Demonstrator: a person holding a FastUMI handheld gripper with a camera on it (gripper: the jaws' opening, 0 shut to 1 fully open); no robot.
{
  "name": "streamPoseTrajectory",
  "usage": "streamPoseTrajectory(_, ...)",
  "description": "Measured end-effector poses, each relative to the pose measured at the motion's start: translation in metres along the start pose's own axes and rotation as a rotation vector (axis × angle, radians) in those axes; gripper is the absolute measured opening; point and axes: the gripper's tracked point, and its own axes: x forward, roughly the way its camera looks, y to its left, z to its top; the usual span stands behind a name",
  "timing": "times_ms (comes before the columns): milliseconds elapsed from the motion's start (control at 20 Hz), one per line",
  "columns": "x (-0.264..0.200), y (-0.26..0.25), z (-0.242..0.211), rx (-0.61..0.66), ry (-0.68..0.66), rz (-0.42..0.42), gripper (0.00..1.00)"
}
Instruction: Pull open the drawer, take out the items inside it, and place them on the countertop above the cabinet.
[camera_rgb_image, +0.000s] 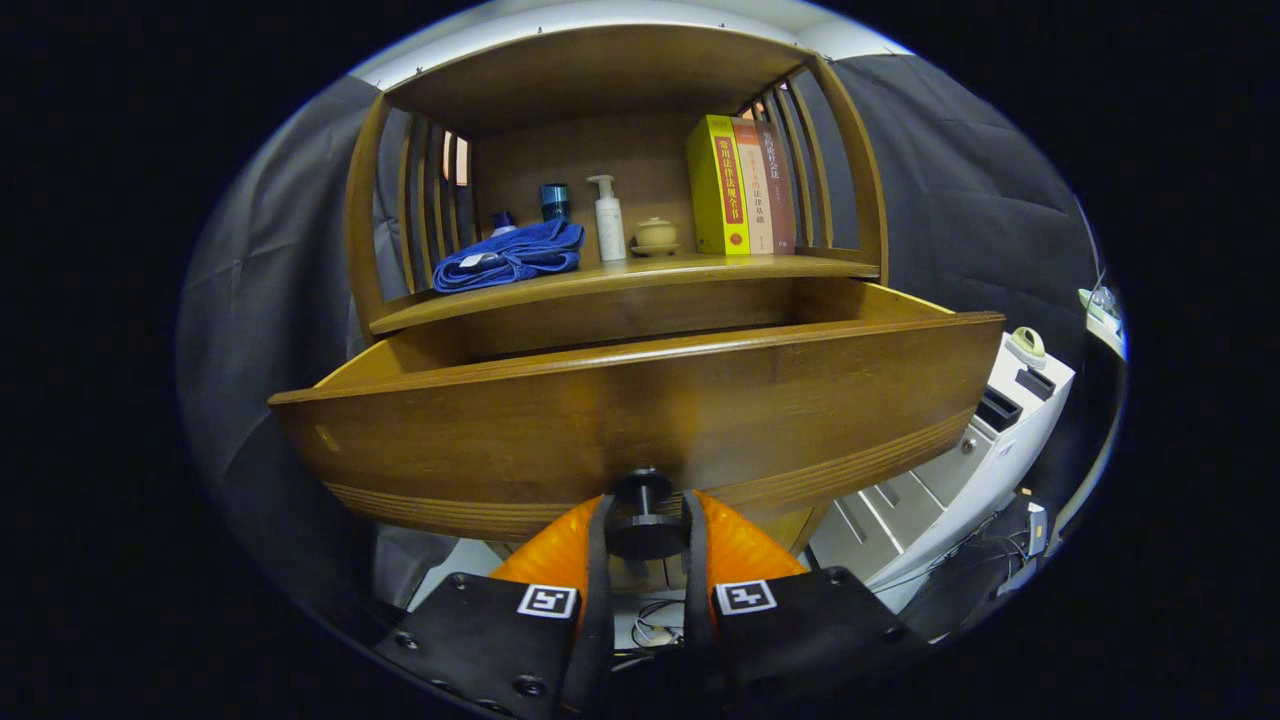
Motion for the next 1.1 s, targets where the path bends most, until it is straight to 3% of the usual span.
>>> streamPoseTrajectory(500, -0.019, -0.005, -0.004, -0.003, -0.009, -0.004, 0.38)
streamPoseTrajectory(700, -0.016, -0.014, 0.011, 0.012, -0.017, -0.032, 0.53)
streamPoseTrajectory(950, -0.026, -0.028, 0.041, -0.019, -0.062, -0.068, 0.85)
streamPoseTrajectory(1100, -0.035, -0.025, 0.07, -0.034, -0.096, -0.061, 0.92)
